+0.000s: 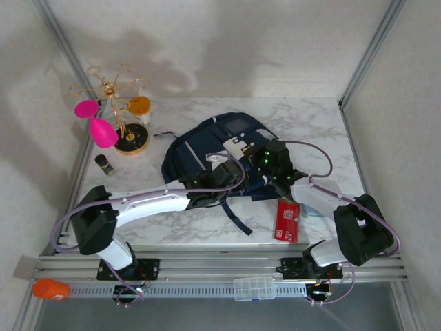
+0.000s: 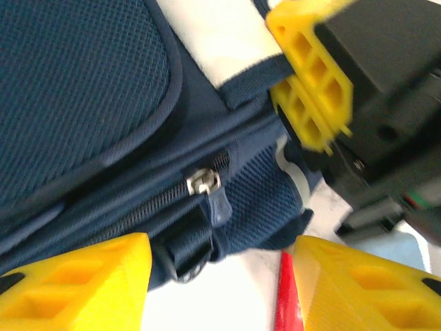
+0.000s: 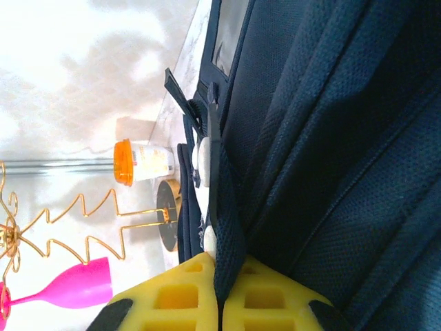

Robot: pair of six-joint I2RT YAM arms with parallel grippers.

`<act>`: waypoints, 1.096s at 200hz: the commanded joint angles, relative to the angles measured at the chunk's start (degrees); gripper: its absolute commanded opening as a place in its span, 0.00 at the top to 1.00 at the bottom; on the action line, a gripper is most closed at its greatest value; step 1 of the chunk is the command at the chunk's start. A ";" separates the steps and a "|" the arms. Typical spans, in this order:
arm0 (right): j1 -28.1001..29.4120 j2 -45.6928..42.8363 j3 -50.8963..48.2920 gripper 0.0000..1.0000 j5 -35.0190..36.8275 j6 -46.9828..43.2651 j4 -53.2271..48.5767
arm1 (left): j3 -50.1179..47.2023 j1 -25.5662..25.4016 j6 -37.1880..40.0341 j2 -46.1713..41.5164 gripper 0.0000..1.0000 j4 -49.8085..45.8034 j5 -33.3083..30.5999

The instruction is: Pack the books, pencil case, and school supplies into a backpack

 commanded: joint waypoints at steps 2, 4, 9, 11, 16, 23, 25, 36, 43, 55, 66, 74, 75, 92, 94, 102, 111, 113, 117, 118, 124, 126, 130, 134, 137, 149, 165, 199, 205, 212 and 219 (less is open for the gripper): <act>0.52 -3.92 2.55 1.00 0.23 1.74 9.04 | 4.59 0.17 -2.97 3.93 0.48 -5.39 -4.10; 0.57 -3.88 2.51 1.00 0.23 1.91 9.04 | 4.87 0.17 -3.25 4.24 0.48 -5.52 -4.10; 0.57 -3.78 2.43 1.00 0.19 2.25 9.16 | 5.22 0.17 -3.78 5.00 0.50 -5.68 -4.06; 0.54 -3.78 2.41 1.00 0.11 2.38 9.35 | 5.33 0.17 -3.95 5.28 0.50 -5.71 -4.03; 0.53 -3.77 2.33 1.00 -0.03 2.59 9.91 | 5.56 0.08 -4.39 5.96 0.52 -5.63 -3.96; 0.54 -3.64 2.52 1.00 0.05 2.67 10.06 | 5.87 0.08 -5.18 6.81 0.53 -5.65 -3.70; 0.58 -3.61 2.61 1.00 0.05 2.73 9.97 | 5.96 0.08 -5.36 7.02 0.54 -5.57 -3.67; 0.54 -3.64 2.92 1.00 0.28 3.04 9.74 | 6.27 0.17 -5.71 8.14 0.56 -4.26 -3.14; 0.56 -3.50 2.94 1.00 0.38 3.27 10.00 | 6.87 0.29 -5.89 9.17 0.56 -4.00 -3.38; 0.58 -3.43 2.81 1.00 0.59 3.82 10.41 | 8.43 1.15 -7.25 10.78 0.60 -6.40 -4.58; 0.56 -3.40 2.76 1.00 0.86 3.90 10.49 | 9.01 1.65 -7.04 11.68 0.63 -7.12 -6.67; 0.57 -3.36 2.55 1.00 0.82 4.25 10.73 | 9.28 1.66 -5.82 12.42 0.64 -6.68 -8.54; 0.58 -3.35 2.52 1.00 0.86 4.31 10.89 | 9.39 1.66 -5.63 12.52 0.64 -6.55 -8.60; 0.55 -3.62 1.99 1.00 0.98 5.56 11.50 | 10.50 3.32 -3.42 14.65 0.65 -6.92 -8.17; 0.53 -3.65 1.91 1.00 1.10 5.69 11.61 | 10.48 3.57 -3.36 14.83 0.65 -6.94 -8.26; 0.57 -3.94 1.50 1.00 1.46 6.44 12.14 | 10.04 4.66 -3.00 15.24 0.67 -6.69 -8.26; 0.68 -4.14 1.03 1.00 1.85 7.28 13.08 | 9.52 5.85 -2.17 15.27 0.68 -6.03 -8.07; 0.68 -4.20 0.94 1.00 1.93 7.44 13.19 | 9.44 6.11 -2.01 15.23 0.69 -6.05 -8.06; 0.72 -4.30 0.90 1.00 2.08 7.67 13.29 | 9.26 6.58 -1.67 15.06 0.69 -6.26 -8.14; 0.79 -4.26 0.91 1.00 2.11 7.73 13.32 | 9.25 6.62 -1.58 15.04 0.69 -6.30 -8.14; 0.82 -4.30 0.99 1.00 2.37 7.87 13.18 | 9.04 7.27 -1.12 14.64 0.71 -6.80 -8.43; 0.78 -4.26 1.00 1.00 2.46 7.87 13.11 | 8.95 7.46 -0.96 14.43 0.71 -7.02 -8.59; 0.77 -4.16 1.07 1.00 2.84 7.88 12.93 | 8.70 7.75 -0.76 13.99 0.72 -7.38 -8.94; 0.82 -4.14 1.17 1.00 3.26 7.80 12.59 | 8.33 8.00 -0.52 13.38 0.74 -7.63 -9.29; 0.81 -4.15 1.22 1.00 3.78 7.67 12.32 | 7.86 8.13 -0.26 12.81 0.74 -7.65 -9.37; 0.51 -3.74 1.19 1.00 5.49 7.28 11.55 | 5.42 8.83 2.96 10.32 0.80 -5.32 -7.97; -1.55 -2.89 0.83 1.00 4.67 8.17 13.22 | 3.57 9.56 7.93 7.55 0.81 -5.21 -5.84; -1.00 -3.08 1.79 1.00 6.44 7.21 12.75 | 1.32 10.97 11.80 1.74 0.78 -12.52 -6.79; -1.06 -2.84 1.78 1.00 6.31 7.47 12.88 | 0.27 10.86 11.89 0.29 0.74 -11.86 -4.81; -1.07 -2.65 1.71 1.00 6.20 7.73 13.31 | -0.86 10.45 11.94 -1.22 0.70 -10.24 -2.02; -0.81 -2.53 1.79 1.00 6.22 7.79 13.47 | -1.89 9.77 11.62 -2.30 0.67 -8.48 0.30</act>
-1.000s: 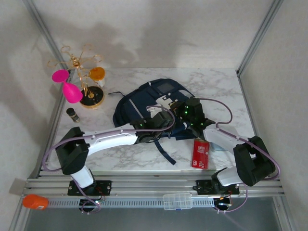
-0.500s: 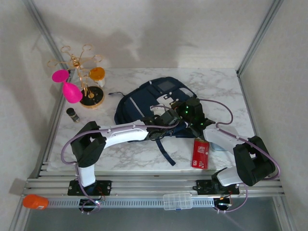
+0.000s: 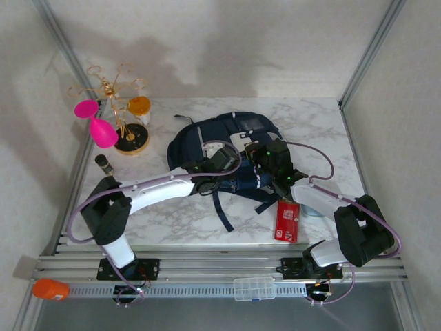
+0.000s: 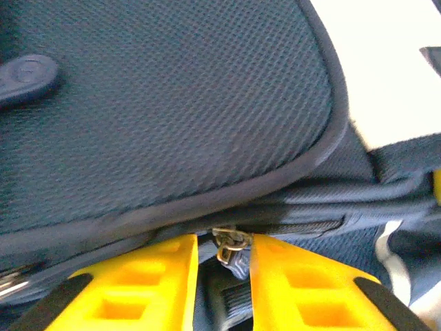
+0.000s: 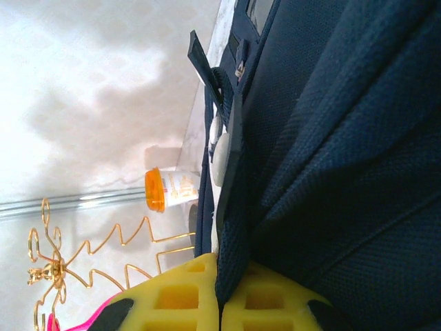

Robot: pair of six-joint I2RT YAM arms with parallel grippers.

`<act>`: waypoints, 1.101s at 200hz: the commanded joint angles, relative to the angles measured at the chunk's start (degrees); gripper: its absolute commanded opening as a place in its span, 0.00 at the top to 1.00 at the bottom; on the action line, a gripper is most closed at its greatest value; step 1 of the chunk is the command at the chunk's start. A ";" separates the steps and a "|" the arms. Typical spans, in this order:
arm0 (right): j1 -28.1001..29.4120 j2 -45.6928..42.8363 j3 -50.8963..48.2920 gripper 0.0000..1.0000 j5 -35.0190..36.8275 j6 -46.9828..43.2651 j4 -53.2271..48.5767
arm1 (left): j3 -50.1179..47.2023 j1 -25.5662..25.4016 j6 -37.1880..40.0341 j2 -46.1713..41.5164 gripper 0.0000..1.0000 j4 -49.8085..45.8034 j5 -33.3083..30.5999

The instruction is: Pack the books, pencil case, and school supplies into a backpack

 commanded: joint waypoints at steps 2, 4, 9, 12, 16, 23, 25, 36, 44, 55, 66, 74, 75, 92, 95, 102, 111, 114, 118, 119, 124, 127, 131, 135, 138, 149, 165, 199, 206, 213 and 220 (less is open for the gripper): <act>-0.73 -2.33 2.08 1.00 2.41 0.42 9.92 | -3.91 1.53 2.23 -5.28 0.67 -3.88 0.89; -0.66 -2.34 2.14 1.00 2.49 0.42 9.89 | -4.10 1.37 2.01 -5.45 0.66 -3.57 1.41; -0.48 -2.24 2.23 1.00 2.71 0.34 9.80 | -4.28 1.00 1.36 -5.56 0.65 -3.01 2.38; -0.41 -2.18 2.29 1.00 2.87 0.29 9.76 | -4.22 0.82 0.98 -5.49 0.64 -2.82 2.95; -0.24 -2.09 2.30 1.00 3.03 0.28 9.68 | -3.96 0.49 0.64 -5.30 0.62 -2.61 3.71; -0.06 -1.89 2.42 1.00 3.08 0.41 9.58 | -3.25 -0.03 0.04 -4.75 0.59 -2.29 4.46; 0.01 -1.86 2.43 1.00 3.08 0.42 9.58 | -3.06 -0.21 0.03 -4.65 0.59 -2.32 4.50; 0.34 -1.51 2.59 1.00 3.08 0.36 9.67 | -1.56 -1.02 -1.15 -3.48 0.56 -2.93 3.38; 0.47 -1.24 2.93 1.00 3.16 0.17 9.44 | -0.39 -1.49 -2.33 -2.46 0.55 -4.05 1.82; 0.56 -1.13 3.04 1.00 3.36 0.15 8.97 | 0.97 -2.08 -3.81 -0.97 0.55 -5.28 0.11; 0.63 -0.90 2.78 1.00 3.34 0.29 9.44 | 1.69 -2.52 -4.65 0.55 0.55 -5.28 -0.27; 0.67 -0.81 2.78 1.00 3.19 0.33 9.43 | 2.11 -2.79 -4.68 1.62 0.56 -5.04 0.25; 0.71 -0.80 2.82 1.00 3.18 0.33 9.42 | 2.16 -2.82 -4.66 1.75 0.56 -5.01 0.32; 0.67 -0.53 2.96 1.00 3.12 0.07 9.07 | 4.04 -3.83 -3.51 3.37 0.57 -4.95 -0.19; 0.67 -0.44 2.97 1.00 3.16 0.12 8.98 | 4.40 -3.96 -3.16 3.67 0.57 -5.17 -0.52; 0.69 -0.42 2.88 1.00 3.22 0.16 9.09 | 5.31 -4.10 -2.73 4.62 0.57 -6.07 -1.81; 0.66 -0.42 2.70 1.00 3.21 0.16 9.40 | 6.77 -3.75 -3.05 6.09 0.58 -8.55 -3.80; 0.72 -0.38 2.69 1.00 3.17 0.16 9.41 | 7.29 -3.65 -3.25 6.45 0.58 -9.75 -4.51; 0.72 -0.37 2.65 1.00 3.17 0.24 9.41 | 8.01 -3.58 -3.35 7.07 0.59 -10.76 -5.33; 0.69 -0.40 2.63 1.00 3.17 0.24 9.41 | 8.10 -3.56 -3.33 7.20 0.59 -11.00 -5.55; 0.71 -0.39 2.60 1.00 3.18 0.32 9.41 | 8.69 -3.55 -3.24 7.89 0.60 -11.66 -6.49; 0.74 -0.36 2.53 1.00 3.17 0.41 9.41 | 8.94 -3.55 -3.18 8.20 0.61 -11.70 -6.92; 0.73 -0.35 2.41 1.00 3.17 0.50 9.56 | 9.13 -3.46 -3.07 8.62 0.62 -11.56 -7.20; 0.71 -0.34 2.36 1.00 3.17 0.58 9.73 | 9.24 -3.46 -2.90 8.91 0.63 -10.87 -7.19; 0.74 -0.29 2.34 1.00 3.17 0.60 9.80 | 9.25 -3.46 -2.69 9.11 0.64 -10.23 -7.06; 0.73 -0.18 2.34 1.00 3.23 0.69 9.89 | 9.16 -3.37 -1.94 9.52 0.66 -7.47 -6.10; 0.72 0.10 2.23 1.00 3.08 0.62 9.76 | 10.04 -3.12 -1.69 10.43 0.72 -5.92 -5.95; 0.56 0.18 1.66 1.00 3.35 0.26 9.39 | 9.55 -2.19 -0.52 9.13 0.83 -3.76 -5.50; 0.37 0.16 1.64 1.00 3.27 0.16 9.41 | 8.98 -2.08 -0.30 8.23 0.85 -3.44 -5.60; 0.22 0.21 1.64 1.00 3.20 0.07 9.41 | 8.29 -1.99 0.12 7.27 0.88 -3.16 -5.60; 0.04 0.18 1.64 1.00 3.04 -0.01 9.41 | 7.42 -1.89 0.50 6.15 0.90 -2.81 -5.55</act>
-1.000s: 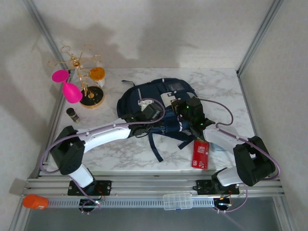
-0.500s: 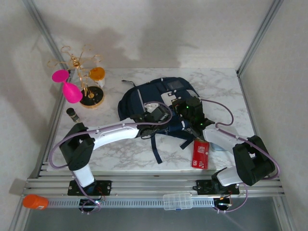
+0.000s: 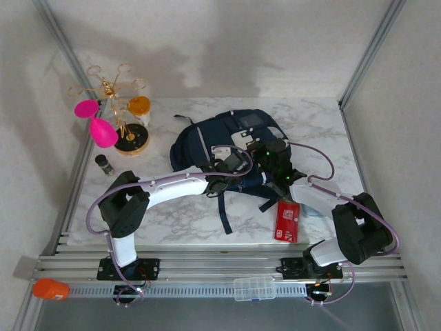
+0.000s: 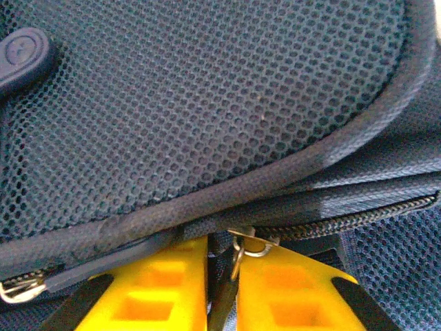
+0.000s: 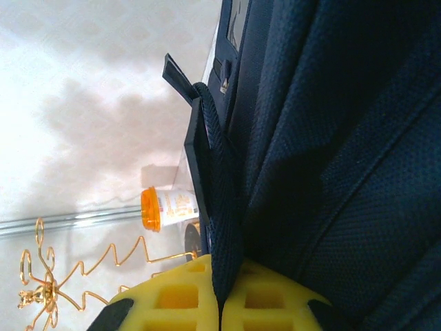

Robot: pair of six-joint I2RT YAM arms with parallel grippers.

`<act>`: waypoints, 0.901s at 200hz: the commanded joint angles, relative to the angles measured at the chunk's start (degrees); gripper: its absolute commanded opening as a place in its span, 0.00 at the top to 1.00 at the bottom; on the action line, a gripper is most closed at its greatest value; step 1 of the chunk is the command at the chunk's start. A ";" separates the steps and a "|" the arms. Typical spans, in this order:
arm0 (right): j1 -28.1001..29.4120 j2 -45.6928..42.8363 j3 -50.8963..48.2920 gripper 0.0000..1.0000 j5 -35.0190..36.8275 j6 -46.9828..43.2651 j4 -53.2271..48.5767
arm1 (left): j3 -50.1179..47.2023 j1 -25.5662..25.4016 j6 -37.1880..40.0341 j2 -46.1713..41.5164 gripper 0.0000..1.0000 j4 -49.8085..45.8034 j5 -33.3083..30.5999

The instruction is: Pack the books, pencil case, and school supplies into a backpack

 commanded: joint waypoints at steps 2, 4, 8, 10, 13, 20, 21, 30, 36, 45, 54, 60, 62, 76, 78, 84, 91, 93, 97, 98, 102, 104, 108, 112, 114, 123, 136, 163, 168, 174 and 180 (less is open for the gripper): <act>-0.33 -1.00 1.64 1.00 -0.19 0.03 8.34 | -0.79 0.92 1.13 -3.70 0.90 4.59 -1.28; -0.42 -1.00 1.64 1.00 -0.26 -0.04 8.38 | -1.05 0.98 1.19 -3.98 0.91 4.64 -1.22; -0.65 -0.89 1.70 1.00 -0.42 -0.14 8.37 | -1.58 1.10 1.36 -4.53 0.92 4.72 -1.06; -0.76 -0.82 1.76 1.00 -0.56 -0.21 8.35 | -1.91 1.18 1.42 -4.91 0.92 4.74 -0.97; -0.96 -0.76 1.87 1.00 -0.82 -0.23 8.34 | -2.29 1.27 1.52 -5.47 0.93 4.81 -0.80; -1.42 -0.54 2.13 1.00 -1.39 -0.47 8.17 | -3.18 1.61 1.90 -6.58 0.95 4.84 -0.15; -1.42 -0.52 2.15 1.00 -1.45 -0.49 8.16 | -3.27 1.63 1.95 -6.77 0.96 4.79 -0.06; -1.91 -0.22 2.55 1.00 -2.10 -0.88 7.79 | -4.35 1.97 2.49 -8.28 0.99 4.57 0.49; -2.26 -0.09 2.81 1.00 -2.47 -1.10 7.43 | -5.24 2.15 3.02 -9.30 1.00 4.51 0.79; -2.74 0.19 3.16 1.00 -3.19 -1.73 7.34 | -6.33 2.41 4.04 -10.99 1.00 4.06 1.37; -3.43 0.70 3.87 1.00 -4.39 -2.29 6.92 | -7.36 2.68 4.97 -12.58 1.00 3.22 1.69; -3.95 1.32 4.44 1.00 -5.46 -2.77 7.07 | -7.97 2.90 5.70 -13.60 1.00 2.49 1.99; -4.24 1.63 4.67 1.00 -6.04 -3.11 7.34 | -8.25 2.99 5.87 -13.83 1.00 2.19 2.10; -6.09 3.63 7.26 1.00 -10.46 -4.69 6.84 | -10.01 3.55 7.23 -16.52 1.00 0.31 3.10; -6.31 3.87 7.50 1.00 -10.72 -4.76 6.60 | -10.32 3.62 7.44 -16.96 1.00 0.15 3.34; -6.77 4.39 8.05 1.00 -11.46 -5.28 6.69 | -11.38 3.96 8.14 -18.09 1.00 -0.18 3.90; -7.25 4.80 8.66 1.00 -12.02 -5.88 6.65 | -12.51 4.33 8.48 -19.49 1.00 -0.73 3.81; -7.33 4.96 8.86 1.00 -12.19 -6.00 6.42 | -12.79 4.47 8.50 -19.81 1.00 -0.93 3.67; -7.74 5.22 9.39 1.00 -12.57 -6.24 5.86 | -13.43 4.87 8.51 -20.38 1.00 -1.22 3.53; -7.83 5.26 9.51 1.00 -12.67 -6.31 5.74 | -13.63 4.97 8.55 -20.53 1.00 -1.27 3.58; -8.11 5.65 10.04 1.00 -13.00 -6.65 5.28 | -14.26 5.46 8.66 -20.99 1.00 -1.58 3.77; -8.25 5.87 10.26 1.00 -13.27 -6.83 5.09 | -14.57 5.63 8.79 -21.28 1.00 -1.71 3.91; -8.62 6.35 10.95 1.00 -13.96 -7.26 4.67 | -15.19 6.27 8.97 -21.68 1.00 -1.92 4.25; -8.91 6.71 11.66 1.00 -14.53 -7.62 4.10 | -15.86 6.79 9.17 -22.02 1.00 -2.02 4.51; -9.00 6.95 11.94 1.00 -14.77 -7.77 3.76 | -16.09 7.04 9.27 -22.24 1.00 -2.11 4.58; -9.68 7.97 13.14 1.00 -15.81 -8.65 2.84 | -17.37 7.92 9.82 -22.98 1.00 -2.13 4.86; -10.66 9.70 15.13 1.00 -17.13 -10.07 1.29 | -18.80 9.03 10.44 -23.86 1.00 -2.18 4.99; -11.48 13.18 19.14 1.00 -19.28 -13.81 -1.70 | -19.41 9.69 10.24 -24.91 1.00 -0.04 8.99; -11.28 13.56 19.72 0.98 -19.98 -14.53 -2.48 | -19.36 9.55 9.89 -25.20 1.00 1.30 10.04; -11.00 13.82 20.00 0.90 -20.68 -15.26 -3.53 | -19.44 9.40 9.30 -25.49 1.00 2.96 11.03; -10.74 13.48 19.81 0.81 -21.21 -15.79 -4.54 | -19.66 9.29 8.98 -25.76 1.00 4.92 12.00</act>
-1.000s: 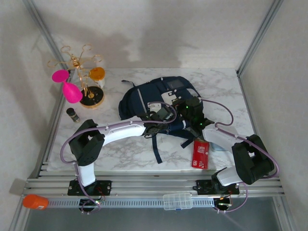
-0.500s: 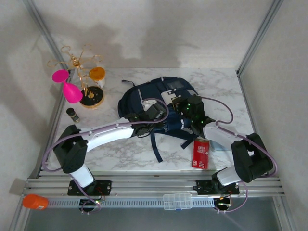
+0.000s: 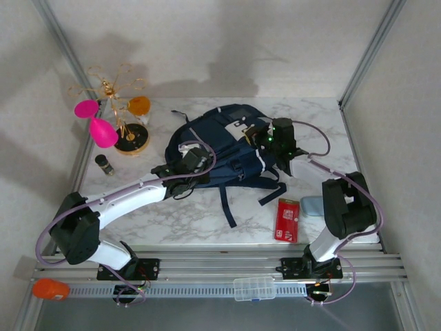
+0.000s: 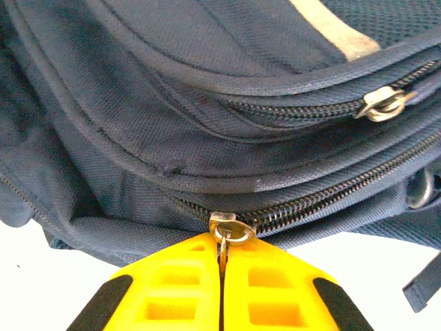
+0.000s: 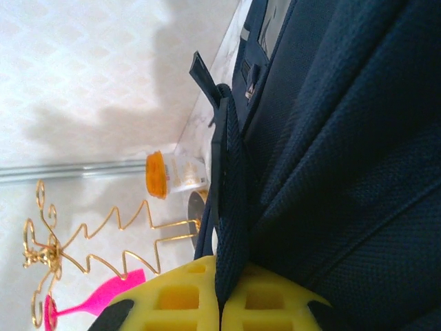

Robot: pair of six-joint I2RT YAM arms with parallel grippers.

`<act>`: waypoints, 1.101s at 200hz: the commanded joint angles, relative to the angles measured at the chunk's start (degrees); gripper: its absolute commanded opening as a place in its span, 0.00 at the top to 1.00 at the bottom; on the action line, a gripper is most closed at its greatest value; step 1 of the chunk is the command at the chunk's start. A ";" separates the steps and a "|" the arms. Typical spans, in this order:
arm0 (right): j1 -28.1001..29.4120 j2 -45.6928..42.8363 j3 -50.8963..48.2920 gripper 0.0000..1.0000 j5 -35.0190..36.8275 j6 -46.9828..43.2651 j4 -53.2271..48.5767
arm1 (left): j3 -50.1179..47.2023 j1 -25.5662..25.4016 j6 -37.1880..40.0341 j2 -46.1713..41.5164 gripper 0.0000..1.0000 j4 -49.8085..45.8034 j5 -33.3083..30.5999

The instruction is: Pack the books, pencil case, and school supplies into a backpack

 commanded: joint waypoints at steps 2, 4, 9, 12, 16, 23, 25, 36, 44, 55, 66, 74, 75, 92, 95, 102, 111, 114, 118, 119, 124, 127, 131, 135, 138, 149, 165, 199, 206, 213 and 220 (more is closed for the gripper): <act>-1.00 0.38 3.67 0.78 0.02 -5.83 0.45 | -1.06 -0.17 -0.07 -3.37 1.00 2.57 4.07; -1.00 0.20 3.46 0.75 -0.11 -5.96 0.23 | -1.08 -0.22 -0.17 -3.45 1.00 3.07 4.33; -0.83 -0.59 2.72 0.67 -0.45 -6.52 -0.32 | -1.11 -0.17 -0.53 -3.35 1.00 3.97 4.39; -0.81 -1.01 2.33 0.62 -0.58 -6.91 -0.77 | -0.98 -0.17 -0.71 -3.25 1.00 4.21 4.18; -0.75 -1.87 1.95 0.56 -0.76 -7.50 -1.67 | -0.66 -0.09 -1.13 -3.04 1.00 4.11 3.56; -0.54 -3.40 1.07 0.48 -0.72 -8.80 -3.87 | 0.19 -0.11 -1.68 -2.56 1.00 3.74 2.44; -0.56 -3.84 0.83 0.45 -0.67 -9.21 -4.57 | 0.39 -0.09 -1.73 -2.41 1.00 3.69 2.32; -0.28 -6.55 -0.72 0.34 -0.15 -10.74 -8.33 | 1.18 -0.08 -2.00 -1.80 1.00 4.44 2.60; 0.21 -8.37 -2.13 0.26 -0.32 -10.90 -10.40 | 0.95 -0.13 -2.03 -1.38 1.00 6.05 3.75; 1.61 -10.32 -3.78 0.18 -1.66 -9.10 -11.67 | 0.75 -0.09 -2.27 -0.89 1.00 7.40 4.52; 3.94 -11.81 -5.07 0.17 -1.39 -7.07 -14.07 | 1.33 -0.08 -2.75 -0.12 1.00 7.43 4.27; 5.95 -13.50 -6.22 0.16 1.18 -5.29 -16.39 | 1.71 -0.10 -3.10 0.37 1.00 7.26 4.18; 6.17 -13.71 -6.46 0.16 1.51 -5.03 -16.50 | 1.76 -0.14 -3.13 0.45 1.00 7.25 4.18; 9.20 -18.67 -12.36 0.16 5.97 1.54 -13.51 | 1.77 -0.19 -3.25 0.71 1.00 7.58 4.70; 9.92 -19.36 -13.27 0.16 6.98 2.67 -12.80 | 1.68 -0.22 -3.22 0.65 1.00 7.63 4.78; 11.71 -20.19 -14.42 0.16 8.82 4.81 -11.62 | 1.59 -0.17 -3.22 0.71 1.00 7.74 4.79; 13.91 -19.22 -14.31 0.16 10.00 7.00 -10.87 | 1.54 -0.17 -3.25 0.65 1.00 7.88 4.79; 14.27 -18.59 -14.12 0.16 9.98 7.80 -10.69 | 1.54 -0.17 -3.25 0.75 1.00 7.93 4.87; 14.56 -17.74 -13.77 0.17 9.81 8.85 -10.25 | 1.61 -0.18 -3.19 0.80 1.00 8.03 5.01; 14.69 -17.50 -13.70 0.18 9.69 9.11 -10.09 | 1.62 -0.17 -3.22 0.84 1.00 7.99 5.03; 14.96 -16.37 -13.48 0.20 9.25 10.53 -8.97 | 1.68 -0.13 -3.17 0.83 1.00 7.99 5.23; 15.10 -15.79 -13.46 0.22 9.19 11.66 -7.91 | 1.76 -0.17 -3.16 0.92 1.00 8.00 5.30; 15.39 -15.14 -13.46 0.25 9.13 12.88 -6.50 | 1.81 -0.20 -3.20 1.02 1.00 7.99 5.40; 15.73 -14.62 -13.31 0.27 9.59 13.90 -5.39 | 1.88 -0.23 -3.16 1.07 1.00 8.00 5.49; 16.11 -14.35 -13.10 0.28 10.31 14.50 -4.90 | 1.89 -0.26 -3.16 1.07 1.00 8.03 5.61; 17.64 -13.16 -11.16 0.29 14.09 15.44 -5.68 | 1.81 -0.26 -3.07 1.14 1.00 8.04 5.92; 19.01 -10.93 -8.01 0.28 18.51 15.42 -7.28 | 1.63 -0.26 -3.07 1.38 1.00 7.89 5.97; 21.25 -4.52 -4.02 0.41 22.69 15.99 -5.35 | 1.97 -0.29 -3.07 2.03 1.00 8.37 6.83; 21.39 -3.27 -3.35 0.47 23.31 15.62 -4.88 | 2.05 -0.31 -3.07 2.12 1.00 8.57 7.22; 21.59 -2.14 -2.75 0.53 23.52 14.73 -3.77 | 2.09 -0.35 -2.98 2.26 1.00 8.63 7.55; 21.72 -1.10 -1.88 0.58 23.25 13.06 -2.90 | 2.16 -0.34 -2.90 2.25 1.00 8.57 7.54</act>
